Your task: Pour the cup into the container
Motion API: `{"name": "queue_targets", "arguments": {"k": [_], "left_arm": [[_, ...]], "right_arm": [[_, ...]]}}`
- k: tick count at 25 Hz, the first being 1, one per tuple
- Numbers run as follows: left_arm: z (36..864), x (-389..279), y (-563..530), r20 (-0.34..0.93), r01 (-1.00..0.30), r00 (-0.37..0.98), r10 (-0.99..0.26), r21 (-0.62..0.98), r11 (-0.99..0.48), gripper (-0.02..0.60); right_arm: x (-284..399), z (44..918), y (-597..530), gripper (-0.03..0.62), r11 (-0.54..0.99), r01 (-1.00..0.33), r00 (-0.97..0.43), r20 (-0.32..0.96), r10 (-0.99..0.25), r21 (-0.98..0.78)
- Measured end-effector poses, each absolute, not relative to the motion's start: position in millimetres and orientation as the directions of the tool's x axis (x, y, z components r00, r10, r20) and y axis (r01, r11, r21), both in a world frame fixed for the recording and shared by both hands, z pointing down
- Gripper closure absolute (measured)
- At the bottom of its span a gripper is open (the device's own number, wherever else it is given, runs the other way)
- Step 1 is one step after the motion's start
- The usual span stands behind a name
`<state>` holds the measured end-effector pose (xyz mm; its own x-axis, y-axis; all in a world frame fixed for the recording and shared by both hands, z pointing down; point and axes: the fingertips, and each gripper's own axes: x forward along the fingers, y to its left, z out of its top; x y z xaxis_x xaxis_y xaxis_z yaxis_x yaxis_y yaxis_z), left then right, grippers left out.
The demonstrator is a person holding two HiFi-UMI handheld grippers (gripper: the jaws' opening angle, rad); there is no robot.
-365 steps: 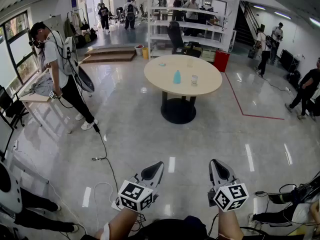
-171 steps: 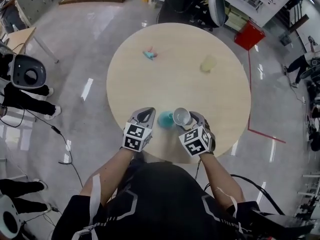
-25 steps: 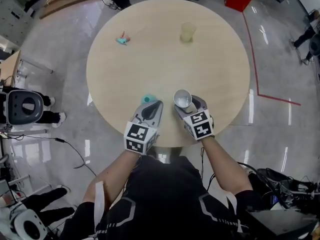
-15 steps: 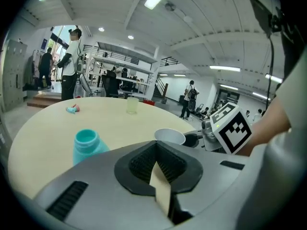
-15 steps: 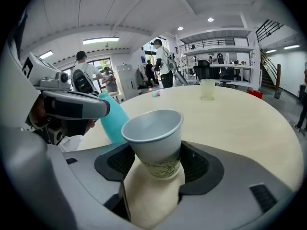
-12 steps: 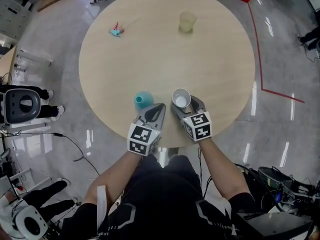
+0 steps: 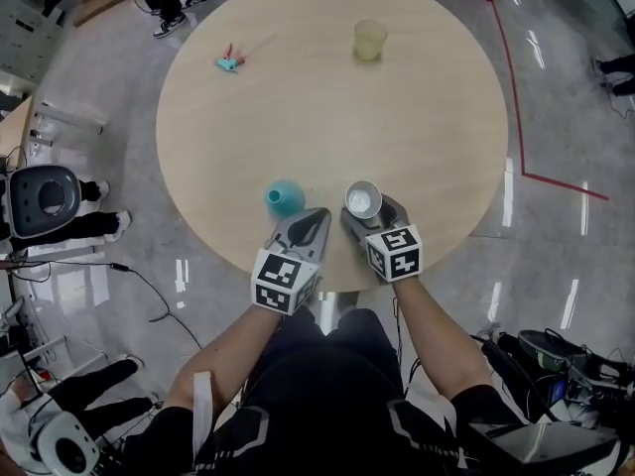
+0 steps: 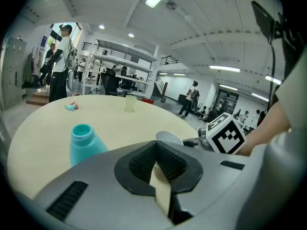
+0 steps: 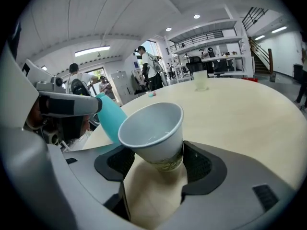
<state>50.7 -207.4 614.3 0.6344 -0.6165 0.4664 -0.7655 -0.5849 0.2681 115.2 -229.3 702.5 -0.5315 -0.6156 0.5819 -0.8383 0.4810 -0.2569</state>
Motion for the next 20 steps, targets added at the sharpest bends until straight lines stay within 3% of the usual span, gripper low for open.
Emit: {"name": "queue_targets", "arguments": {"k": [11,20], "left_arm": [[566,22,-197,0.389,-0.765,0.643,-0.659,0.31,-0.564,0.589],[503,6,-207,0.292,-0.776,0.631,-0.719,0.245,-0.582,0.589]], "right_arm": [[130,679,-200,0.295,0.443,-0.862,-0.496,0.591,-0.636,-0.246],[163,575,-213,0.296,0.43,-0.883,-0.467,0.432,-0.772,-0.186]]}}
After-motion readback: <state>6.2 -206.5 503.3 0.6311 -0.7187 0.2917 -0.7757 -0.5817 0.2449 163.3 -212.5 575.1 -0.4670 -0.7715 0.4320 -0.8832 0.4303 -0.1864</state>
